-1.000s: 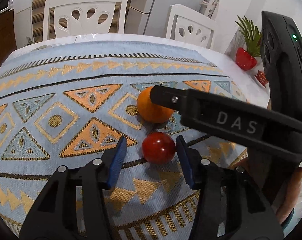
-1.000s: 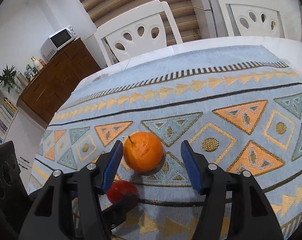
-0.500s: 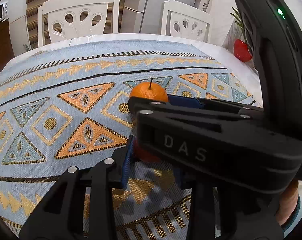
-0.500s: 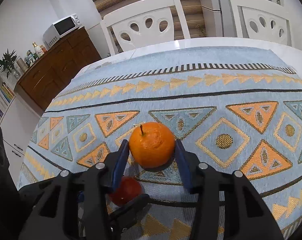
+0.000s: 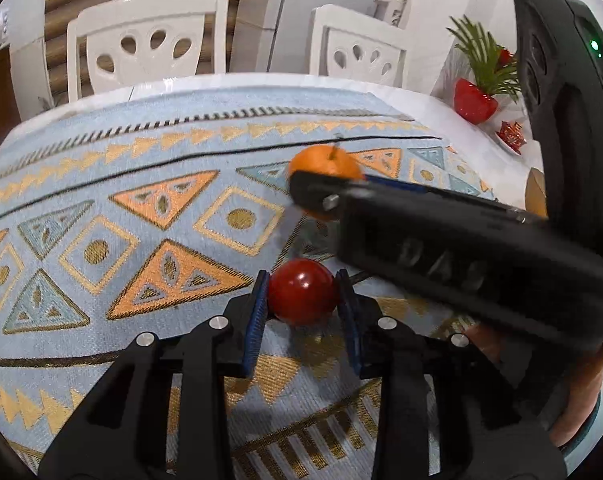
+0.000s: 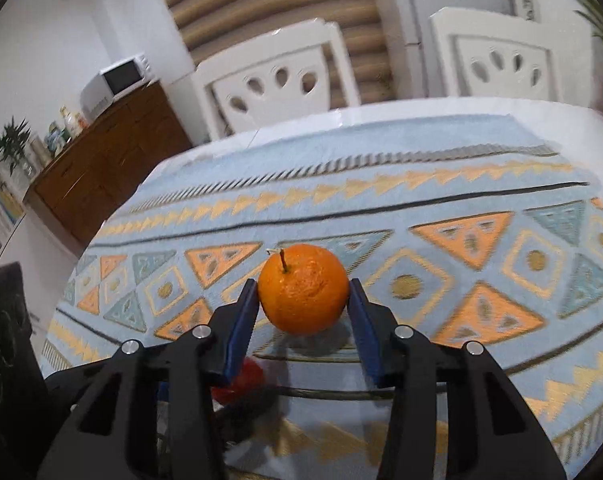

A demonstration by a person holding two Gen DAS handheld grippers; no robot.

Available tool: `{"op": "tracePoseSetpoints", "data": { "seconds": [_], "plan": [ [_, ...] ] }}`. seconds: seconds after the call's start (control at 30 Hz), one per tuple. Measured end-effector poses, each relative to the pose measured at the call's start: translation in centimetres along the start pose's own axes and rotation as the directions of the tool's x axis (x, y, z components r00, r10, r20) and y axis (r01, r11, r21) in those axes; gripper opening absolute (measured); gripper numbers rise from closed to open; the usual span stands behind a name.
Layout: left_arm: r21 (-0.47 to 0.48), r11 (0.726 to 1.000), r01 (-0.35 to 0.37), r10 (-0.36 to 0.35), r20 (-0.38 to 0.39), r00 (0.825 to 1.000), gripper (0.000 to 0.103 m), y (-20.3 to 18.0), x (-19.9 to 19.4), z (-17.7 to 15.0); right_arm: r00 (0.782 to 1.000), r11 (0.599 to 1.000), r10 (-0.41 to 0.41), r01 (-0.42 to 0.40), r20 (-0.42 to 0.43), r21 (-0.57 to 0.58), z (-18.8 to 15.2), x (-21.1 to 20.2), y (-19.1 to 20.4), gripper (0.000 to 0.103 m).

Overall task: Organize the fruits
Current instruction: 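Grasp the cherry tomato with the left tool while the right tool grasps the mandarin, then carry cherry tomato and mandarin into the glass bowl and open both tools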

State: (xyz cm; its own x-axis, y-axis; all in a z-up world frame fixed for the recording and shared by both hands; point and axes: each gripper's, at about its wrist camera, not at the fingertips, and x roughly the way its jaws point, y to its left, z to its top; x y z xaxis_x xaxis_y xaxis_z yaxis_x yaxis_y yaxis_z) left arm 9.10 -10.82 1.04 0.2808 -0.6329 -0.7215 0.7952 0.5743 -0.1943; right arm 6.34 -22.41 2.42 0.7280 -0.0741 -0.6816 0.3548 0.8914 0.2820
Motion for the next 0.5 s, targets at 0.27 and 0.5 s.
{"op": "tracePoseSetpoints", "data": {
  "seconds": [0.27, 0.5],
  "plan": [
    [0.137, 0.990, -0.043, 0.037, 0.044, 0.998, 0.032, -4.1, -2.2, -0.9, 0.994, 0.997, -0.074, 0.073, 0.075, 0.017, -2.3, -8.0, -2.9, 0.045],
    [0.211, 0.976, 0.047, -0.063, 0.073, 0.995, 0.032, -10.7, -4.7, 0.2, 0.969, 0.986, -0.165, 0.163, 0.185, 0.027, -4.4, -16.9, -6.9, 0.045]
  ]
}}
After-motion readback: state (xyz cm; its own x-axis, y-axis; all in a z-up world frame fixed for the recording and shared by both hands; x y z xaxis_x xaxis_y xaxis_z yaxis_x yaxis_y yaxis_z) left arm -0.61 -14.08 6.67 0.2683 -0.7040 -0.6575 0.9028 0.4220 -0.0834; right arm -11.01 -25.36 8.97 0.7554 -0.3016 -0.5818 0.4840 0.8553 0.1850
